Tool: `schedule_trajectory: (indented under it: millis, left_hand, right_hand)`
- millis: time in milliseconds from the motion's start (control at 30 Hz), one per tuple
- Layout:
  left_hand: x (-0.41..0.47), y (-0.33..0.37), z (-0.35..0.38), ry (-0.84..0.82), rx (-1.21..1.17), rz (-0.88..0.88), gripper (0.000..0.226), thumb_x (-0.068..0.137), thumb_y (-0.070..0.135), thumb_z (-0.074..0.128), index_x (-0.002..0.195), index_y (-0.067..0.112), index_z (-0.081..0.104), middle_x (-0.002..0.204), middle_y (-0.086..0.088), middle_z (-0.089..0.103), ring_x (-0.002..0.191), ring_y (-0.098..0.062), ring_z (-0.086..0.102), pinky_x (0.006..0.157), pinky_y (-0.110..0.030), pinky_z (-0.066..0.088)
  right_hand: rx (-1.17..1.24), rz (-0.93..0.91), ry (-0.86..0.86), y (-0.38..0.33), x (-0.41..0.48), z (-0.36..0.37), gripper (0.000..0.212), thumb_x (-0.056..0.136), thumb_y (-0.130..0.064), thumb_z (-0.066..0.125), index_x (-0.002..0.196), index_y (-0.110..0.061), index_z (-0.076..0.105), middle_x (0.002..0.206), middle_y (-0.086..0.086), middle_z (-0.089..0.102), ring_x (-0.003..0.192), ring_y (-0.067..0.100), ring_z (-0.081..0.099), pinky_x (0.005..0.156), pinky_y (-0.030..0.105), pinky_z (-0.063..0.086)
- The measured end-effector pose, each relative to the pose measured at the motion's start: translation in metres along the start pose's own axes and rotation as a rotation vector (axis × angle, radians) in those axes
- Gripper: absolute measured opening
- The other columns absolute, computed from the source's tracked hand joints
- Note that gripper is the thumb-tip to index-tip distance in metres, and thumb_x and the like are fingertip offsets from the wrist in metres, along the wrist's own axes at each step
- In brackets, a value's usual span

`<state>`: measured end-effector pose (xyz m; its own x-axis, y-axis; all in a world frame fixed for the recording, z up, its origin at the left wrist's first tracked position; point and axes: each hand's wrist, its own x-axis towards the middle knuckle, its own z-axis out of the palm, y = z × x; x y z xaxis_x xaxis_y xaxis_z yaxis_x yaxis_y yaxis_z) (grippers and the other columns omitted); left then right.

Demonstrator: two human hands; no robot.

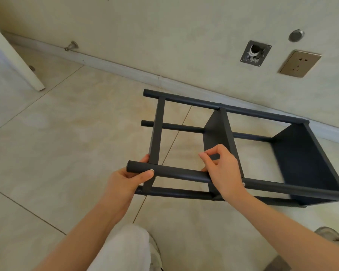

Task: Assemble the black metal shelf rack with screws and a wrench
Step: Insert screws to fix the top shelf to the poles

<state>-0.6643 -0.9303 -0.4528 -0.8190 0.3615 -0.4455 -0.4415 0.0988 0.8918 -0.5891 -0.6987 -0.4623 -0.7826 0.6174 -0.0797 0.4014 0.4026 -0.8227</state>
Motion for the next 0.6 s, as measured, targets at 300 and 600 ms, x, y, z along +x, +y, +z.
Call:
schedule_trajectory:
  millis: [300, 600]
  left_hand:
    - [0.030, -0.056, 0.014, -0.100, -0.039, -0.037, 0.064, 0.059, 0.027, 0.081, 0.121, 0.016, 0.071, 0.124, 0.015, 0.069, 0.111, -0.006, 0.067, 0.078, -0.009, 0.052]
    - [0.038, -0.085, 0.011, -0.091, -0.005, -0.064, 0.060, 0.058, 0.020, 0.081, 0.118, 0.018, 0.072, 0.121, 0.011, 0.072, 0.107, -0.007, 0.069, 0.079, -0.012, 0.054]
  right_hand:
    - [-0.082, 0.039, -0.045, 0.048, 0.007, -0.005, 0.015, 0.090, -0.034, 0.066, 0.087, -0.033, 0.051, 0.065, -0.012, 0.066, 0.064, -0.005, 0.066, 0.062, 0.015, 0.046]
    - [-0.090, 0.011, -0.151, 0.068, -0.002, -0.009, 0.014, 0.086, -0.032, 0.068, 0.088, -0.030, 0.054, 0.070, -0.022, 0.069, 0.069, -0.002, 0.068, 0.065, 0.019, 0.049]
